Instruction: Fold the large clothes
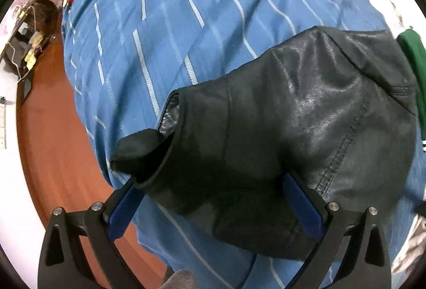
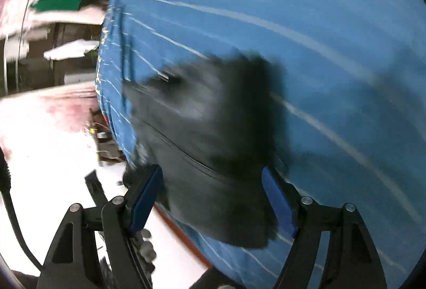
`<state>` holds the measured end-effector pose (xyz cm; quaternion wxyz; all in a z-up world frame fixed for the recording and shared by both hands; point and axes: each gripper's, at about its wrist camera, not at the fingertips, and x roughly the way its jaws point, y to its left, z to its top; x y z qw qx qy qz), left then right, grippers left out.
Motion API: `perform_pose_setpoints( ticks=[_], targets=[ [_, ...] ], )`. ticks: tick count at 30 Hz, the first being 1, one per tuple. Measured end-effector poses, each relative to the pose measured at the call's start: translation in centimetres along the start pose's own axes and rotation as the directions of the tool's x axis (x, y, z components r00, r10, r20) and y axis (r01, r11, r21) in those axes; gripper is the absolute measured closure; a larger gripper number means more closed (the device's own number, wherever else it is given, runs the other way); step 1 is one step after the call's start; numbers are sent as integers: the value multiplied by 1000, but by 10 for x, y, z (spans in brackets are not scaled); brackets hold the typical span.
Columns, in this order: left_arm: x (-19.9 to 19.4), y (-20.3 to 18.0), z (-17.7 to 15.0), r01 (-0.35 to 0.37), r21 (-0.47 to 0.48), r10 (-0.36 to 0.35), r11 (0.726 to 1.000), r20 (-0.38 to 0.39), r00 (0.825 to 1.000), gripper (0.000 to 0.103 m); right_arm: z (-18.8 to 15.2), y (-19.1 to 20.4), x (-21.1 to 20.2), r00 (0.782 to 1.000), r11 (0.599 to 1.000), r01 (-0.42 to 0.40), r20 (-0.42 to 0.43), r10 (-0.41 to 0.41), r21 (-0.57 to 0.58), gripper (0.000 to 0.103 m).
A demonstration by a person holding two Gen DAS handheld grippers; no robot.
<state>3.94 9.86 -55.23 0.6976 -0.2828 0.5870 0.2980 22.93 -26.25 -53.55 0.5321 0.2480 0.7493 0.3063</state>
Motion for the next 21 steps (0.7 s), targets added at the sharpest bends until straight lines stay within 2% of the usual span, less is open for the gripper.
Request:
perform_pose_setpoints(
  ticks=[2,4,6,8,11,13,16,17,19,20,21],
  targets=[
    [-11,14,-8,47,-49,-47,998,-6,999,0,0,-27,26,996,996,-77,-30,78,38,24],
    [-17,31,-18,96,-113,-98,989,-17,995,0,5,-43,49,975,976,-215,-45,217,43,24],
    [-15,46,-28,141,-172,-151,975,-42,988,0,12,-43,64,957,958,-285,-47,287,37,21],
    [-7,59,-33,233,-237,-250,943,-43,967,0,19,-34,76,955,957,-290,-64,290,1,16],
    [7,70,-24,351,-325,-369,878,6,929,0,27,-28,83,956,957,-286,-75,283,-37,15],
    [14,72,-14,354,-356,-364,865,40,931,0,28,-26,84,955,955,-292,-59,289,-47,15],
    [18,69,-3,313,-359,-303,879,84,949,2,28,-22,86,950,948,-312,-18,312,-60,15],
    [15,66,-3,300,-355,-283,885,99,954,5,30,-20,88,948,945,-317,-4,318,-73,15],
    [4,57,-1,262,-323,-229,909,137,964,32,27,-19,84,946,945,-321,24,323,-71,20],
    [-1,54,1,242,-313,-206,918,144,968,38,28,-17,85,948,947,-313,36,317,-74,23],
    [-7,53,1,228,-313,-188,922,152,970,51,27,-12,82,949,948,-309,46,313,-80,30]
  ],
)
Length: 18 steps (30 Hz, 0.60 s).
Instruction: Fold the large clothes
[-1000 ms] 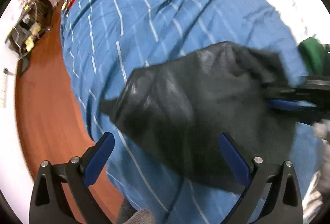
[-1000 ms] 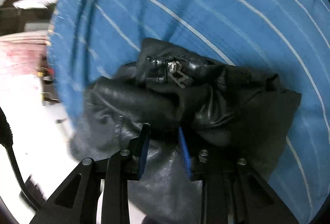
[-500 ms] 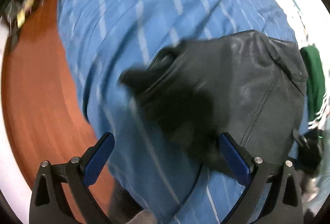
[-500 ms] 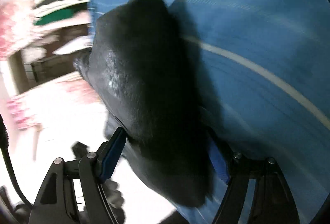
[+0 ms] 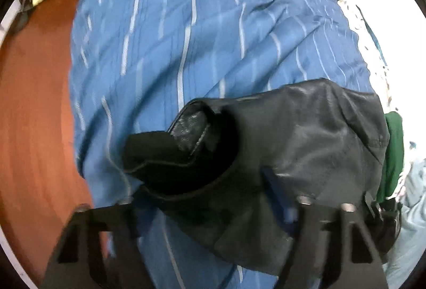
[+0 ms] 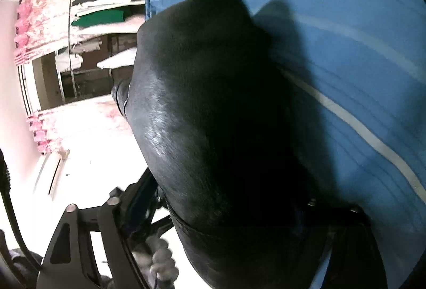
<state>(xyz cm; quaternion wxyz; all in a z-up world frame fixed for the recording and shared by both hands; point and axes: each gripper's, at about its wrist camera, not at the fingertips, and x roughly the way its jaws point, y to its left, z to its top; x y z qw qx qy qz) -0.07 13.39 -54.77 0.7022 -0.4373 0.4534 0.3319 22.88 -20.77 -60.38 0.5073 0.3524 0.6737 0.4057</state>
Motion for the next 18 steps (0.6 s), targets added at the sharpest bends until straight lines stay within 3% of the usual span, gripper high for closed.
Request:
perform_pose_setpoints(
  ticks=[1,4,6,13,18],
  targets=[
    [-6,0,1,-5,-10,5,1000,3,1000,62,-1,3,-1,1000,1000,-4,7,4,-1,37],
    [-17,2,4,2,-16,-2,1000,2,1000,75,-12,17,-19,999,1000,-24,21,24,-12,50],
    [-33,-9,4,-1,24,0,1000,23,1000,81,-18,25,-29,999,1000,-26,25,26,-15,53],
    [-76,-37,21,20,126,-30,992,82,996,83,-25,54,-63,995,996,-86,57,85,19,58],
    [-93,-76,40,64,200,-88,978,111,990,83,-9,82,-97,986,993,-116,125,114,11,59]
  ],
)
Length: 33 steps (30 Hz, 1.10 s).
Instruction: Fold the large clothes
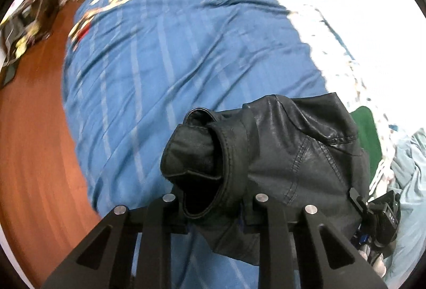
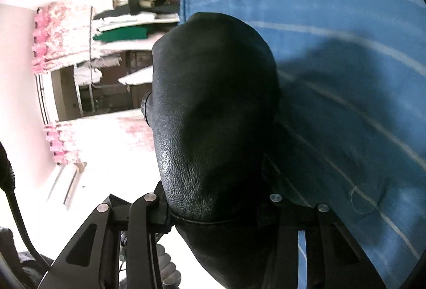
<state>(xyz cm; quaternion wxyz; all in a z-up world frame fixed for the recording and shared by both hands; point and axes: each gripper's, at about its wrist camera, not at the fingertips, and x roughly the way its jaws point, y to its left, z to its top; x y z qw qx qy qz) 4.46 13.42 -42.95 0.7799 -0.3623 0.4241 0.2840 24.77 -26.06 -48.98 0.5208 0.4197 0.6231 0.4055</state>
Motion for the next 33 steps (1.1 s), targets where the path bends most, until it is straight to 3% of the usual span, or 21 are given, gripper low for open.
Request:
perform_pose_setpoints(
  ticks=[5,10,14,19,22,23,25,28,30,33],
  targets=[
    [2,-65,43,84,84,-87,993,35,996,83,40,31,-56,995,1000,-21,99,23,-22,60],
    [29,-171,95,205,186,-214,961,30,976,83,101,59,-132,969,999,-22,247,32,-44,60],
    [60,-268,124,300,269,-313,915,6,950,83,160,64,-211,917,999,-23,397,36,-38,60],
    [128,-399,141,437,341,-434,832,-88,897,83,225,31,-303,853,999,-33,521,25,7,60],
    [188,-464,130,465,385,-435,797,-168,884,83,264,-20,-349,829,996,-38,559,-10,75,60],
    [206,-478,123,463,402,-420,790,-195,886,83,273,-43,-363,822,992,-39,568,-36,120,60],
    [262,-509,104,430,449,-342,783,-267,901,82,289,-90,-379,829,976,-32,551,-95,216,60],
    [310,-519,84,378,507,-238,775,-321,917,74,296,-139,-388,845,954,-9,513,-152,299,56],
    [320,-514,78,398,530,-237,749,-346,908,68,295,-147,-393,846,955,-23,515,-139,296,54],
    [313,-512,77,407,562,-236,720,-354,905,63,295,-140,-391,846,946,73,483,-226,315,45]
  ],
)
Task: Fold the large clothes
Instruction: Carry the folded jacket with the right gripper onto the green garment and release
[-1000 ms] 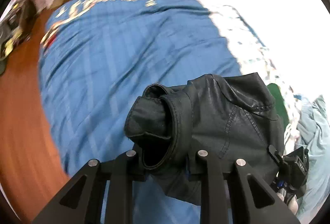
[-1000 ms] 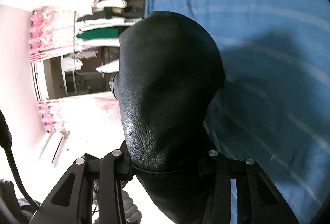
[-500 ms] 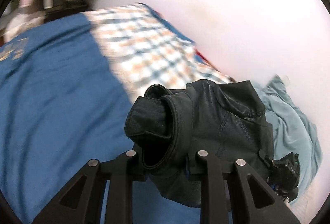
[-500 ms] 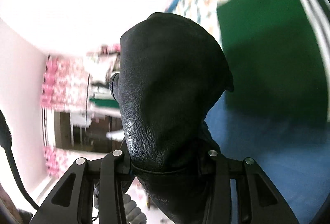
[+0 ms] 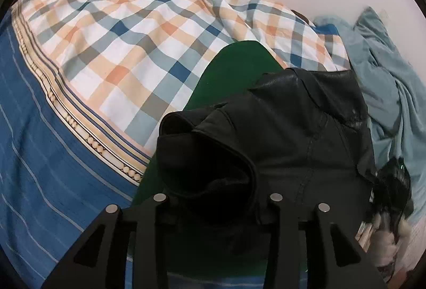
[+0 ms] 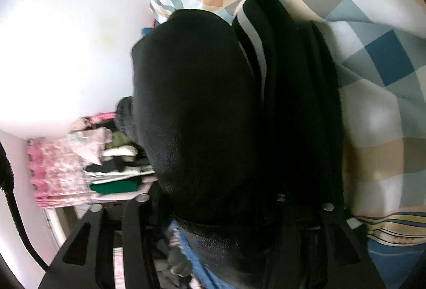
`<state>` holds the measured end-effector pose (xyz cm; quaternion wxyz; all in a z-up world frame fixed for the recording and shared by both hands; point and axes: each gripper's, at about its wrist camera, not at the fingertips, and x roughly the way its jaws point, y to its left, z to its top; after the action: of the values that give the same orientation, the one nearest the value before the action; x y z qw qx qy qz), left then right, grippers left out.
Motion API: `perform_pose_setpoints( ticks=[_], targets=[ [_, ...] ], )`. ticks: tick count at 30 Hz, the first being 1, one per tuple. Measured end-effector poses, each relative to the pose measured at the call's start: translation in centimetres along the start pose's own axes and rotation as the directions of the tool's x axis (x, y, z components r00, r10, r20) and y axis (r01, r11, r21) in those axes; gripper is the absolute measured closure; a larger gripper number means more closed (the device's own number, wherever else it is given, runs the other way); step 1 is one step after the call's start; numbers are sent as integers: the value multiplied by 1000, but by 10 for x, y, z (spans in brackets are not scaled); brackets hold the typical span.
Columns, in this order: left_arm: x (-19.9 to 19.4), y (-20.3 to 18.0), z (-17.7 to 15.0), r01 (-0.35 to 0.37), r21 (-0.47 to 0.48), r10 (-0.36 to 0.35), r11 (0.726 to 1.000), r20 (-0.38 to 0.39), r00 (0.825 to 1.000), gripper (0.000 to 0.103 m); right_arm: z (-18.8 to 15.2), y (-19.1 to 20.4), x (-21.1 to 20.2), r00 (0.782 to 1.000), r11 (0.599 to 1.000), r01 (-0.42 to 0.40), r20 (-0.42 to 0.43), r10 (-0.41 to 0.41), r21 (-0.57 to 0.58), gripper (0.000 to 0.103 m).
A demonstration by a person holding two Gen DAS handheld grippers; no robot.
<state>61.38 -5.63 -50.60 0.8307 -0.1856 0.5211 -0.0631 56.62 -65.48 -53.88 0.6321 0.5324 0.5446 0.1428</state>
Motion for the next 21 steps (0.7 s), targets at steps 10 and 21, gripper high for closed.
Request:
perform_pose_setpoints(
  ticks=[10,21],
  targets=[
    [-49,-33,-4,-332,240,304,912,149,941,5,-102,107,-8,631,590,772,390,-671,-234,17],
    [-172,-85,-48,-394,355,319,848,251,914,2,-274,189,-44,498,509,850,522,-693,-135,16]
  ],
)
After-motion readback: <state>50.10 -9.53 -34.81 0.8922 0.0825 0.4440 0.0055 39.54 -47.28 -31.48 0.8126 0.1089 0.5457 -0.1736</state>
